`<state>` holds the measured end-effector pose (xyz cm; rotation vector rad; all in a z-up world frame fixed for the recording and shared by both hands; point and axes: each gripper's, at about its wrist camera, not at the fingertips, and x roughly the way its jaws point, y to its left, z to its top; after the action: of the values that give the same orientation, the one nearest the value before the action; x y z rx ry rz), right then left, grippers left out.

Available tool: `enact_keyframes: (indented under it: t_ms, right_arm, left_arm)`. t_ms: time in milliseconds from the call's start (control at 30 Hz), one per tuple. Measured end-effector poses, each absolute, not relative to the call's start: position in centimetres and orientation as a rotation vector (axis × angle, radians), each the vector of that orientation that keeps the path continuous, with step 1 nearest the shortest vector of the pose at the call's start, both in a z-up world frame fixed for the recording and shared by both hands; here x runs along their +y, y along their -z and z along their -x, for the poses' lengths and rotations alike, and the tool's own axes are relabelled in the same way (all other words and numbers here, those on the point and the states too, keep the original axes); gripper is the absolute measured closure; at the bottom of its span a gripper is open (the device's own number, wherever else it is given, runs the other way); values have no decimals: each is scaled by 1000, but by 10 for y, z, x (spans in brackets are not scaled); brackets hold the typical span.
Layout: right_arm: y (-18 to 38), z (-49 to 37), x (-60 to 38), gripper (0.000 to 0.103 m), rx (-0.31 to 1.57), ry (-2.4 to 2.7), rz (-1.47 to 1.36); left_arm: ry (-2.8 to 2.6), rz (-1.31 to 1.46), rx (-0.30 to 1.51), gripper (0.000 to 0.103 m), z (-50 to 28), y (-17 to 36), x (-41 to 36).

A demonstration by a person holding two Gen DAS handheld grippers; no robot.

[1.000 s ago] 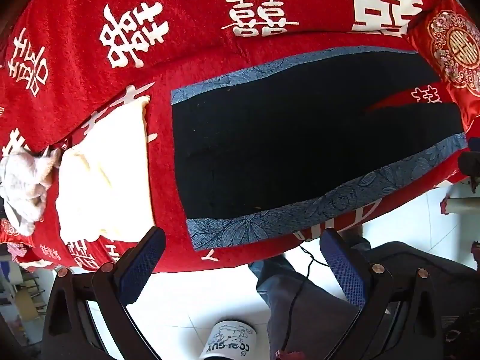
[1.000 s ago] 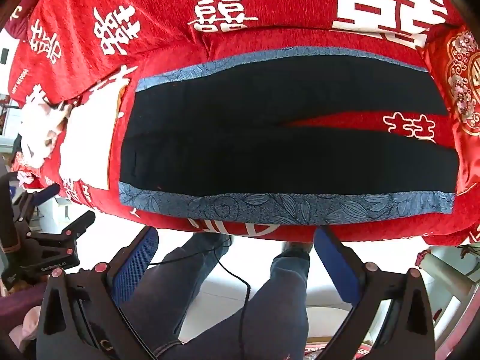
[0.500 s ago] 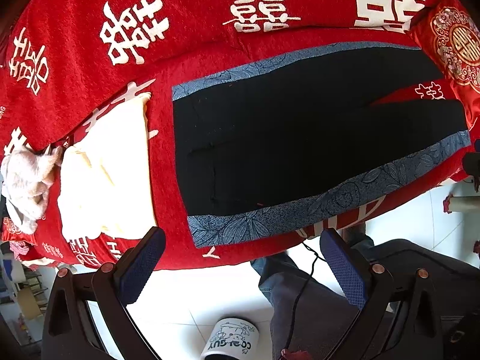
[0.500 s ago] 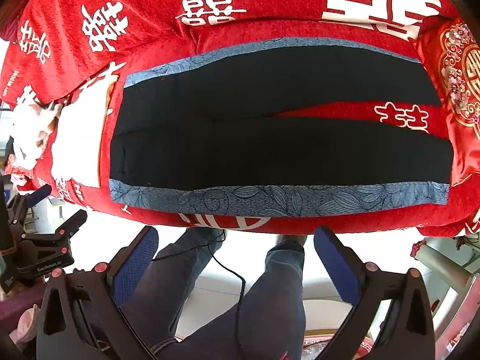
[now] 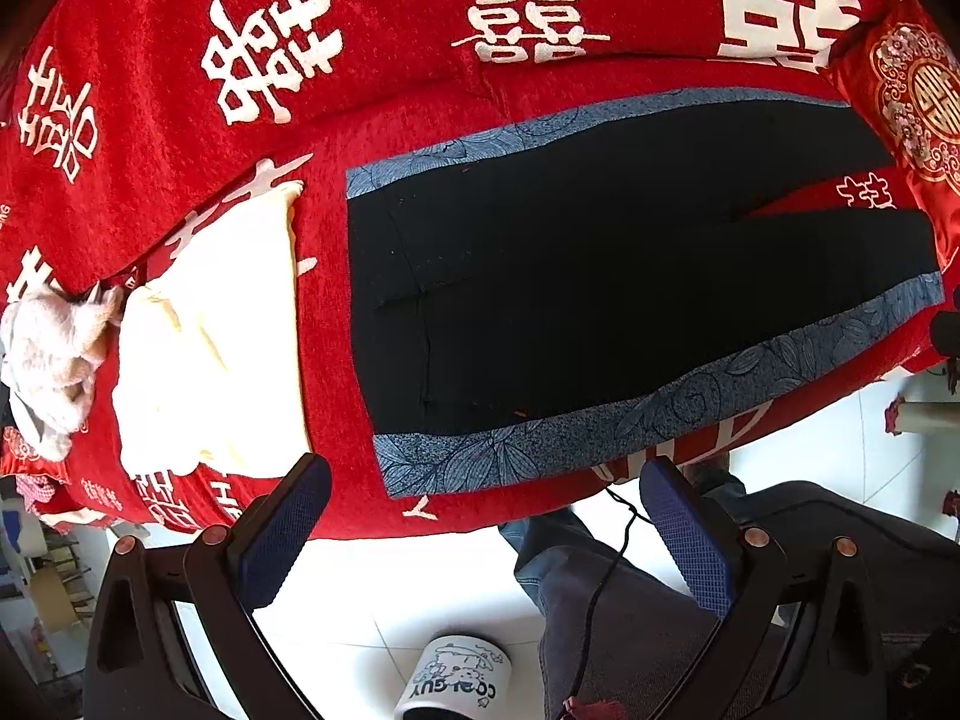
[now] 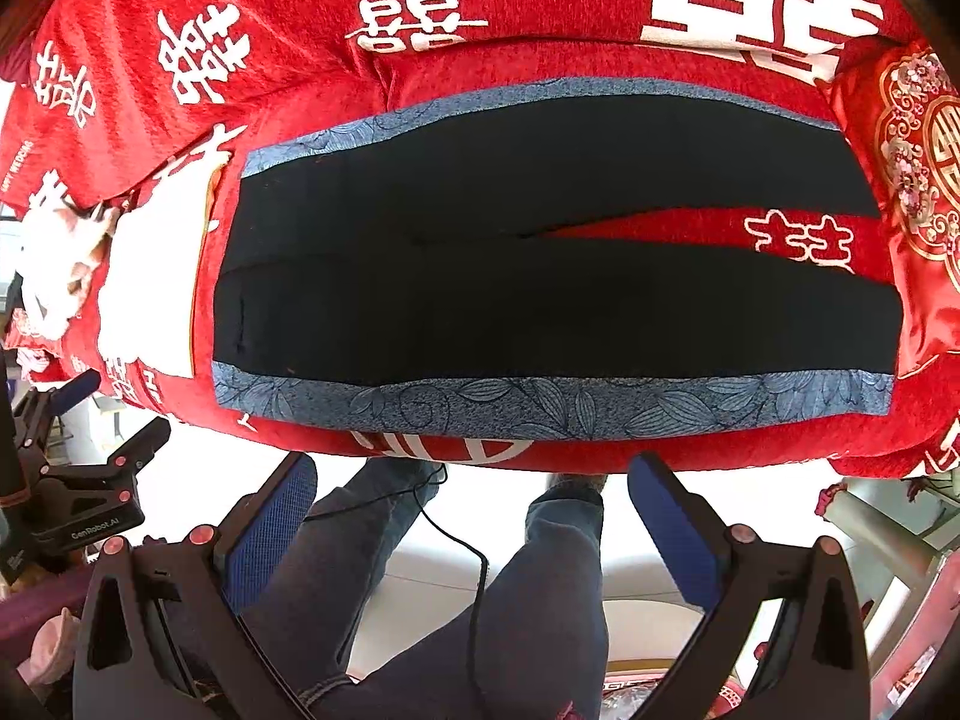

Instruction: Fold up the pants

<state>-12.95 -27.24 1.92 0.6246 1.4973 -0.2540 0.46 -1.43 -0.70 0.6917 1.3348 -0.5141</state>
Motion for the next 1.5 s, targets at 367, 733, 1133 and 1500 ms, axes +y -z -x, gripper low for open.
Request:
enact_keyframes:
  t_ms: [367, 733, 1133, 1500]
  right_arm:
    - [-17, 131, -275, 0, 1493, 261, -639]
    - [-16, 130, -275, 0, 1485, 256, -648]
    - [-10, 132, -280, 0, 1476, 239, -672]
    - [2, 142, -308, 0, 1468, 168, -674]
  left_arm:
    - [510, -700, 1325, 0, -5, 6, -15]
    - [488, -716, 1288, 0, -5, -1, -13]
    - [453, -735, 1275, 0, -2, -2, -16]
    - [314, -662, 1294, 0, 18, -4, -25]
